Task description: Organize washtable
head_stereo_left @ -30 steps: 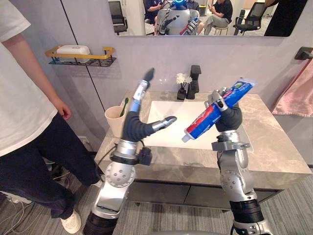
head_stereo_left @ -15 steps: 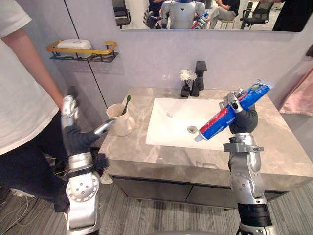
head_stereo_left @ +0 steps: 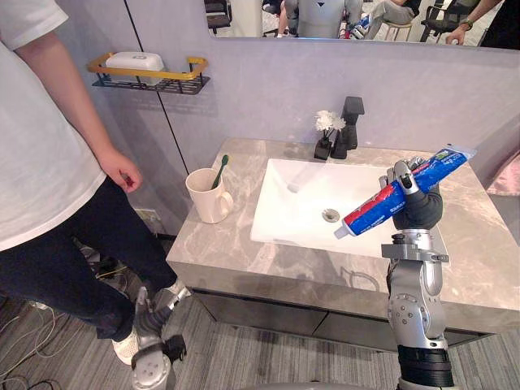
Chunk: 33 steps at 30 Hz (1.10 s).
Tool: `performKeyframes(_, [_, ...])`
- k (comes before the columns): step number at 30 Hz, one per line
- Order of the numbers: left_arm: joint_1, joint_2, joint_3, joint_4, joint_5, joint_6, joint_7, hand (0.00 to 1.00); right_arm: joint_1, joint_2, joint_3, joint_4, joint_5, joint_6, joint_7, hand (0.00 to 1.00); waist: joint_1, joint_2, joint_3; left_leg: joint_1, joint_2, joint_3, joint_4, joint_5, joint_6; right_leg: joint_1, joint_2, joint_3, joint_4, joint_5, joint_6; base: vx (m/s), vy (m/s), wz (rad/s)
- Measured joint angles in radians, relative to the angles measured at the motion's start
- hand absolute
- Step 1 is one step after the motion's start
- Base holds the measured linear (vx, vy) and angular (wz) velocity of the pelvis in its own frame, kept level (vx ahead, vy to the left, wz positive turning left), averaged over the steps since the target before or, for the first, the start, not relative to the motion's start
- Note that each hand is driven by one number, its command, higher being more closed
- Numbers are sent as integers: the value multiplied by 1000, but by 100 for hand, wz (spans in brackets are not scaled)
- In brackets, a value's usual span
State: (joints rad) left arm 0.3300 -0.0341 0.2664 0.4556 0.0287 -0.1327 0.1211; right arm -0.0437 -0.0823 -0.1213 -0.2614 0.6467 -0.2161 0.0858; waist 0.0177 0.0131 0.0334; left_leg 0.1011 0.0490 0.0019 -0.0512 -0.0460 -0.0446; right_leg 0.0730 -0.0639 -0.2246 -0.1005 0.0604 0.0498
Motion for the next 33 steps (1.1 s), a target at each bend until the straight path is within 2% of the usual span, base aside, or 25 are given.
performKeyframes(5, [-2, 3, -38, 115, 3, 12, -15, 0, 10, 0, 0, 0, -11, -1, -4, 100, -1, -3, 5, 0, 0, 0, 1, 0, 0, 1, -1, 0, 0, 0, 0, 0, 0, 0])
performKeyframes(9, [-24, 15, -126, 202, 11, 17, -34, 0, 10, -1, 0, 0, -31, -1, -7, 100, 1, -1, 7, 1, 0, -4, 4, 0, 0, 4, -1, -2, 0, 0, 0, 0, 0, 0])
performKeyframes(16, [-48, 38, -258, 244, 24, 17, -58, 0, 10, -5, 1, 2, -81, -1, -24, 100, 2, -1, 15, 0, 0, -11, 9, 0, 0, 8, 0, -4, 0, 0, 0, -5, 0, 0])
performKeyframes(22, [-52, 57, -299, 244, 25, 14, -78, 0, -2, -33, 18, 2, -133, -1, -45, 100, 15, -6, 18, -4, 0, -22, 10, 0, 0, 9, 0, -10, 0, 0, -1, -8, 0, 2])
performKeyframes(23, [-57, 64, -306, 244, 25, 13, -79, 0, -18, -42, 24, 3, -155, -1, -48, 100, 24, -6, 19, -5, 0, -22, 12, 0, 0, 9, 0, -13, 0, 0, -1, -24, -1, 3])
performKeyframes(27, [-59, 72, -316, 245, 24, 7, -81, 0, -138, -66, 65, 42, -229, -2, -67, 100, 28, -15, 24, -9, 0, -32, 16, 0, 0, 12, 0, -21, 0, 0, -1, -28, -2, 8])
performKeyframes(29, [-67, 75, -321, 246, 24, 0, -86, 0, -200, -85, 107, 55, -266, -2, -75, 100, 51, -19, 27, -12, 0, -40, 16, 0, 0, 12, 0, -25, 0, 0, -1, -27, 0, 12])
performKeyframes(33, [-74, 91, -341, 246, 24, -9, -98, 0, -325, -103, 181, 117, -329, -1, -92, 100, 59, -28, 30, -26, -2, -73, 12, 16, 0, 13, -2, -57, 0, -1, -1, -21, -5, 23])
